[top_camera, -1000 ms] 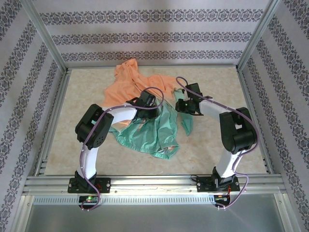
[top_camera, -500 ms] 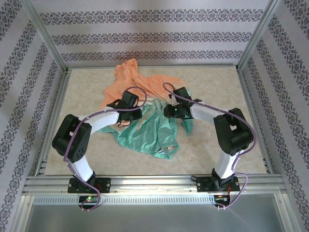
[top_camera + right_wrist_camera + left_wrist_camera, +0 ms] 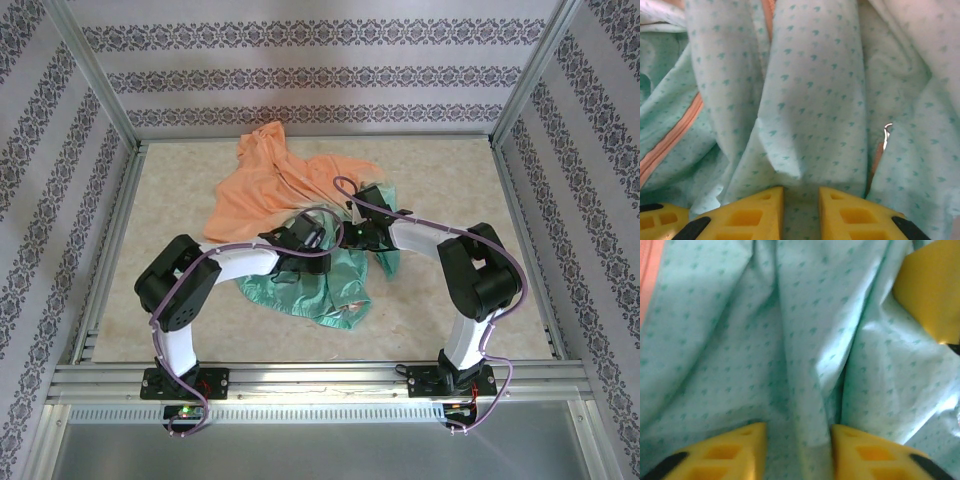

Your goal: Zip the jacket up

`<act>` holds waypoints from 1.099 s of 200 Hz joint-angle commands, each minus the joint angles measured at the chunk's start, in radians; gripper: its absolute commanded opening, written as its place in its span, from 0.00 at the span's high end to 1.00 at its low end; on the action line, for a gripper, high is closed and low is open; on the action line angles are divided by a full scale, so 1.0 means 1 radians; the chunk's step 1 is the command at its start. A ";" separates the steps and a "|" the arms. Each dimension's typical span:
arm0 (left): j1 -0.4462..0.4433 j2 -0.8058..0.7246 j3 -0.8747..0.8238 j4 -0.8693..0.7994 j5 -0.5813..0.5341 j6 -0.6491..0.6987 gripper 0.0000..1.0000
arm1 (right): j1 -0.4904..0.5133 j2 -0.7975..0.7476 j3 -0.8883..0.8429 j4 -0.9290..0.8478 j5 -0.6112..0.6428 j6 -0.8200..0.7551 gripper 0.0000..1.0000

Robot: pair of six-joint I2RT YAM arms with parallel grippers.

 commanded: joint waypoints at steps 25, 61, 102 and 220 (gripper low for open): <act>0.046 -0.149 -0.114 0.007 -0.030 0.008 1.00 | -0.011 0.004 -0.030 -0.029 0.049 0.023 0.76; 0.163 -0.393 -0.299 0.078 0.039 -0.058 1.00 | -0.047 0.021 -0.014 -0.038 0.046 0.030 0.70; 0.254 -0.514 -0.425 0.099 0.118 -0.129 1.00 | -0.067 0.042 0.009 -0.052 0.033 0.029 0.69; 0.312 -0.438 -0.473 0.201 0.203 -0.204 1.00 | 0.106 0.086 0.096 0.008 -0.044 0.083 0.42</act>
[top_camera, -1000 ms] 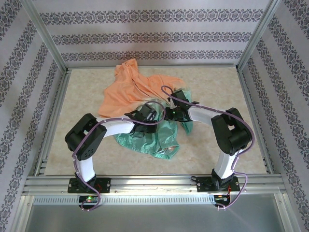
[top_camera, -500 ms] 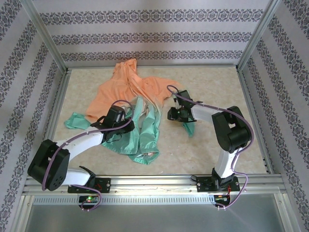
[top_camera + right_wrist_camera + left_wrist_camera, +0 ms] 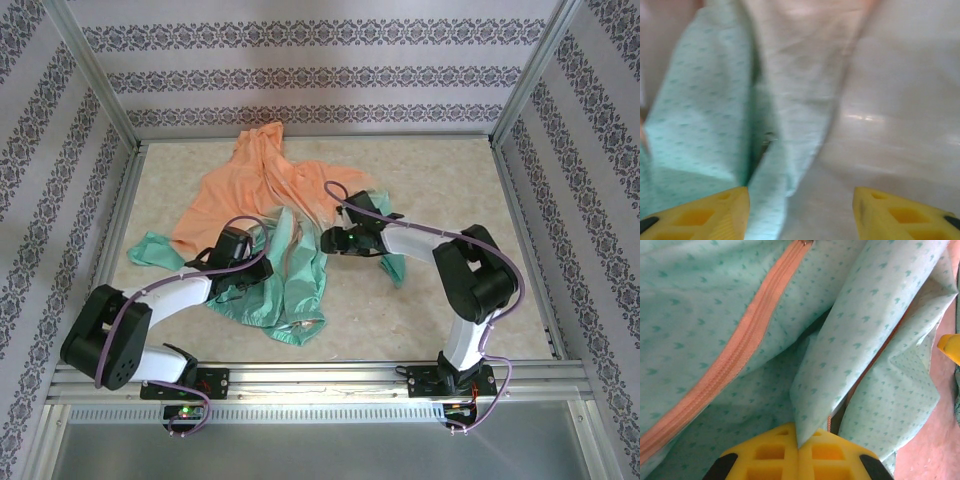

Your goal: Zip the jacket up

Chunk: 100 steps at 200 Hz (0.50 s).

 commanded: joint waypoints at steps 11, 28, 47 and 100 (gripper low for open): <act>0.009 0.038 0.038 0.056 0.060 -0.026 1.00 | 0.025 0.118 0.116 -0.016 0.006 0.018 0.42; 0.011 0.039 0.079 0.023 0.081 -0.012 1.00 | 0.010 0.169 0.164 -0.053 0.048 0.023 0.64; 0.011 0.022 0.142 -0.038 0.098 0.024 1.00 | -0.039 0.168 0.149 -0.045 0.113 0.047 0.97; 0.017 -0.034 0.273 -0.217 0.126 0.052 1.00 | -0.199 0.097 0.105 -0.096 0.146 -0.015 1.00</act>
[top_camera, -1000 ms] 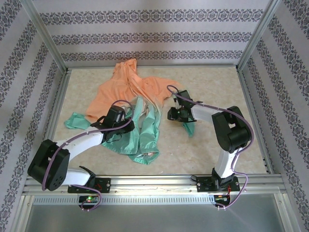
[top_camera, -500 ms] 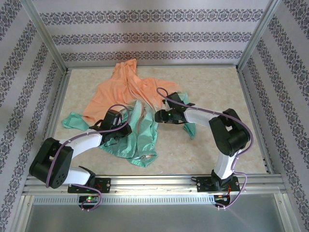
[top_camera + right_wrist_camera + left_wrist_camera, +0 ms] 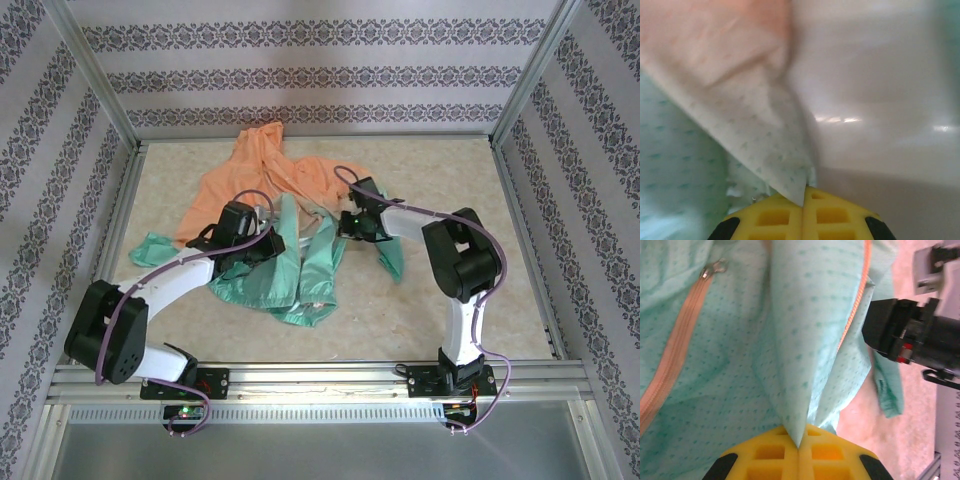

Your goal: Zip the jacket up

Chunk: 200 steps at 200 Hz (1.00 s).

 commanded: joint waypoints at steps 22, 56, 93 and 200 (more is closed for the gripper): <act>0.045 -0.089 -0.014 -0.120 0.023 0.010 1.00 | -0.104 -0.079 -0.058 -0.062 0.053 -0.054 1.00; 0.134 -0.138 -0.137 -0.101 0.041 -0.003 1.00 | -0.130 -0.083 -0.040 -0.104 0.046 -0.114 1.00; 0.205 -0.161 -0.202 -0.131 0.038 0.035 0.75 | -0.122 -0.118 -0.023 -0.138 0.042 -0.152 1.00; -0.106 -0.448 -0.216 -0.427 -0.236 0.003 0.52 | 0.108 -0.313 0.001 -0.268 0.111 -0.175 0.66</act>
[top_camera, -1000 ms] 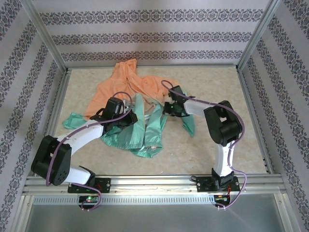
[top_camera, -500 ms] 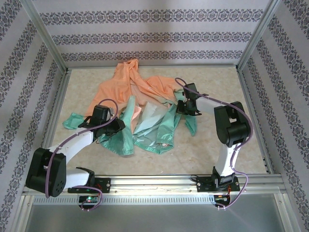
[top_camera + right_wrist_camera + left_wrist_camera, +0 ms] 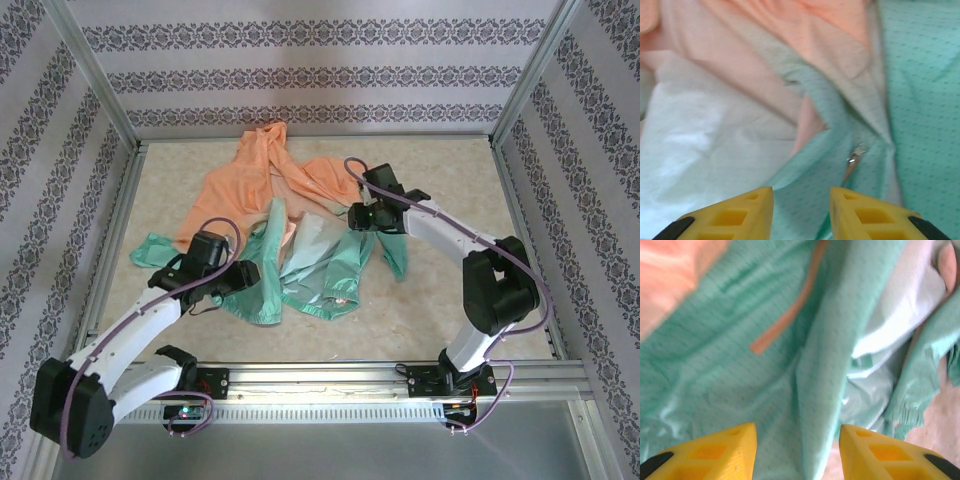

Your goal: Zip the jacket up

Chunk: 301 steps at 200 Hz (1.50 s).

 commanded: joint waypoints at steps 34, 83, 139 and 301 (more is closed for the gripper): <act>-0.264 0.086 -0.040 0.067 -0.177 -0.084 0.47 | 0.159 -0.012 -0.028 0.022 -0.050 0.100 0.66; -0.381 0.359 -0.005 0.174 -0.290 -0.040 0.44 | 0.226 0.017 -0.061 0.099 -0.080 0.164 0.66; -0.389 0.293 0.022 0.117 -0.377 -0.027 1.00 | 0.210 -0.011 -0.139 0.215 -0.143 0.228 0.66; 0.078 0.280 -0.267 1.033 0.554 -0.299 1.00 | 0.222 -0.045 -0.239 0.474 -0.428 0.398 0.59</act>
